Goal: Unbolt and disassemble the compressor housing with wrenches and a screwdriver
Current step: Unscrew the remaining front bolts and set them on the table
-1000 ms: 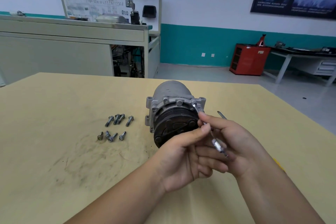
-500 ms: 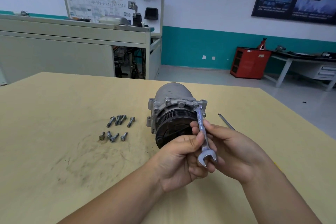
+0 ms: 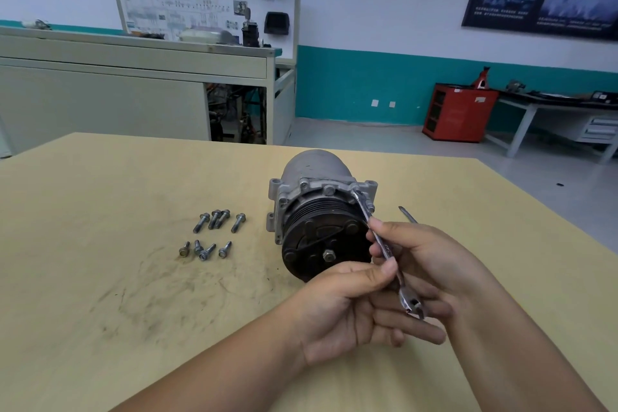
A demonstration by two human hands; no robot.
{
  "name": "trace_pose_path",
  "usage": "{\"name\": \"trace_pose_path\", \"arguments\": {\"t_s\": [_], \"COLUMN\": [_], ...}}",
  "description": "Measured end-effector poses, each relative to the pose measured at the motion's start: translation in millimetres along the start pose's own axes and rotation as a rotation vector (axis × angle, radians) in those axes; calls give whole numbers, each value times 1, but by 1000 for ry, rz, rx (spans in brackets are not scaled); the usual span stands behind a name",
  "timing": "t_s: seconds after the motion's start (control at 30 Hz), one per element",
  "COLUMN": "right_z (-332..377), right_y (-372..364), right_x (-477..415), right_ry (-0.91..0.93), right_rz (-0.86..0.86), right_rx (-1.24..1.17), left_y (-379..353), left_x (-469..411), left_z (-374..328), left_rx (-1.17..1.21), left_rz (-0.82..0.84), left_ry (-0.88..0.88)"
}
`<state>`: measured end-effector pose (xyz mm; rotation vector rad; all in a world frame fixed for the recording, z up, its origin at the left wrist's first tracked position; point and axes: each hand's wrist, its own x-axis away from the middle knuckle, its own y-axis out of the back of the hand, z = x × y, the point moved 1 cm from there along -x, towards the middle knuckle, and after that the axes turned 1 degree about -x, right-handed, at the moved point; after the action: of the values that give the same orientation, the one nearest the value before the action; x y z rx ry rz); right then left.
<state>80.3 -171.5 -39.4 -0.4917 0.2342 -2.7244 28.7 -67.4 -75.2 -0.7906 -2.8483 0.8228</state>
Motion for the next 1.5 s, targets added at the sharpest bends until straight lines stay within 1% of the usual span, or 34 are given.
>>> {"name": "trace_pose_path", "arguments": {"t_s": [0.17,0.27,0.43,0.5,0.63,0.77,0.9,1.0,1.1,1.17,1.3,1.5], "right_z": [3,3,2,2,2,4,6,6,2,1,3,1], "right_y": [3,3,5,6,-1,-6,-12,-17,-21,-22,-23,-21], "right_x": [-2,-1,0,0,0,-2,-4,-1,1,0,0,2], "right_ry": [148,140,10,-18,-94,-122,-69,-38,33,86,129,237], "right_rz": [-35,-36,144,189,195,175,109,75,26,0,47,47], "right_rx": [179,189,26,-40,-184,-264,-241,-220,-91,-35,17,142], "left_y": [5,3,-1,-3,-3,0,4,7,10,13,12,12], "left_x": [-3,-3,-5,-5,-4,-5,-5,-2,0,0,2,6], "left_z": [4,2,4,4,1,5,2,-1,-4,-4,-7,-9], "left_rx": [-71,-77,-52,-18,55,62,38,40,77,85,114,8], "left_rz": [-85,-84,-73,-59,-23,-60,-70,-30,-9,-24,-21,-26], "left_ry": [-22,-42,-50,-60,-101,-102,-83,-83,-105,-81,-62,-61]}}
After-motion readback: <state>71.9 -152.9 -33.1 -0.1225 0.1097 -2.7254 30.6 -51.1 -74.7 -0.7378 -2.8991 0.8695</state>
